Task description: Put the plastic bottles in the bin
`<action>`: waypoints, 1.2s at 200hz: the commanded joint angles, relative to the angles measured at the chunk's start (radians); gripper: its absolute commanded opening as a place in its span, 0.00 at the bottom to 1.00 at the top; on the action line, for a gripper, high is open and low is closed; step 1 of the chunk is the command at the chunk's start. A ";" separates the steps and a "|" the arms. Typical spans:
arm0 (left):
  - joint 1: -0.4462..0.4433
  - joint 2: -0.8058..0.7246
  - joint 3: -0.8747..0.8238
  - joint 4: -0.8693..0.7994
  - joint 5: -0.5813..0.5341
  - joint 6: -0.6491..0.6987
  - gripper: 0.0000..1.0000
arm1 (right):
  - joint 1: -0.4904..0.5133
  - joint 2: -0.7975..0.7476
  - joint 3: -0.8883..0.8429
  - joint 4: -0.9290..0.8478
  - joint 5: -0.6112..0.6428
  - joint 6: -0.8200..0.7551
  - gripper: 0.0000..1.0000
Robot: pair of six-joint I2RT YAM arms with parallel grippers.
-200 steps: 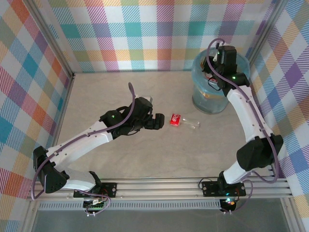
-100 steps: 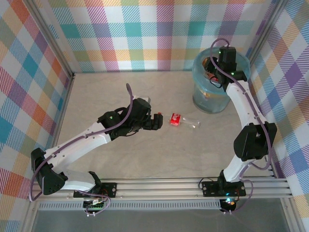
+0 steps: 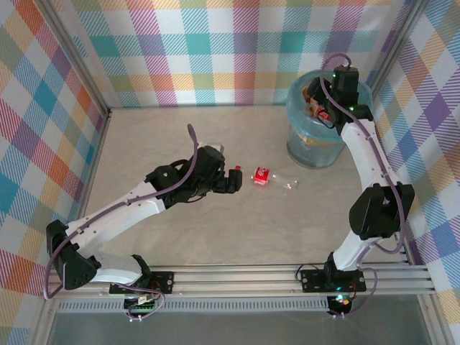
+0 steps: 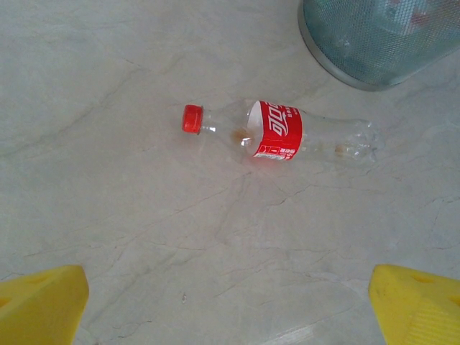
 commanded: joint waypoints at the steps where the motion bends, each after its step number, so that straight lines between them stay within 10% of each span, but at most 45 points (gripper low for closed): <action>1: 0.013 -0.019 -0.004 -0.033 -0.010 -0.011 1.00 | -0.010 -0.054 -0.083 -0.037 0.007 0.065 0.67; 186: 0.013 -0.053 -0.041 -0.036 -0.025 -0.035 1.00 | -0.022 -0.183 -0.112 0.030 -0.199 0.141 0.66; 240: 0.012 -0.069 -0.041 -0.062 -0.088 -0.016 1.00 | 0.128 -0.241 -0.052 -0.098 -0.247 -0.049 0.67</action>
